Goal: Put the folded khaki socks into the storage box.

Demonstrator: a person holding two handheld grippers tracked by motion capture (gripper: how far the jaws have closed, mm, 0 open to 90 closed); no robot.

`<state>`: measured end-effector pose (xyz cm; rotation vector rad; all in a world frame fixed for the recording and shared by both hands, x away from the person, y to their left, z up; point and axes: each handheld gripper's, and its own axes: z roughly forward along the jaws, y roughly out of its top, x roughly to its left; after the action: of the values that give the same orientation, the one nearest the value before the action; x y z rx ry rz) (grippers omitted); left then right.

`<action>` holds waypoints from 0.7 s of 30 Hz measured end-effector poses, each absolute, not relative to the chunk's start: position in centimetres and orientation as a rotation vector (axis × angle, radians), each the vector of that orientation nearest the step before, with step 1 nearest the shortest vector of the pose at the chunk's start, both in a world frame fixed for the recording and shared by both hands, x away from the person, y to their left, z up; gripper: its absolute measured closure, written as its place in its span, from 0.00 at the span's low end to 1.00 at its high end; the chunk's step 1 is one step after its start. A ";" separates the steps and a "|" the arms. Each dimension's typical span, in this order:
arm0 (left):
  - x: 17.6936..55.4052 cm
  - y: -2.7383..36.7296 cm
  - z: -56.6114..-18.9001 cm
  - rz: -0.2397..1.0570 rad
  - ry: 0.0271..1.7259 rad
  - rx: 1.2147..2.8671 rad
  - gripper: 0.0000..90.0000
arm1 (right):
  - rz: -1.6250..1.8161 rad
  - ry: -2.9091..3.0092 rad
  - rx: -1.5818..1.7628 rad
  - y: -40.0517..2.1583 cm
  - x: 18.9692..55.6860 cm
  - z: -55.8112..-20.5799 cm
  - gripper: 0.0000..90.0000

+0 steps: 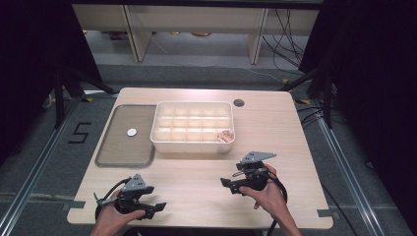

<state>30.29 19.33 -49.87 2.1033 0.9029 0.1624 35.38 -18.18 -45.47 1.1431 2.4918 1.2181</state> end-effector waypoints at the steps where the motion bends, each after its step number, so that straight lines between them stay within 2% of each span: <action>1: 30.3 19.3 -49.9 0.161 0.907 2.096 0.27 | 1.222 2.499 1.133 -18.2 35.3 -45.5 0.19; 21: 30.3 19.4 -49.8 0.159 0.885 2.139 0.27 | 1.221 2.511 1.163 -18.9 33.7 -47.3 0.19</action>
<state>30.27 19.39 -49.84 2.1387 0.8848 0.1590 33.68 -18.89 -47.30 1.1632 2.5113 1.2207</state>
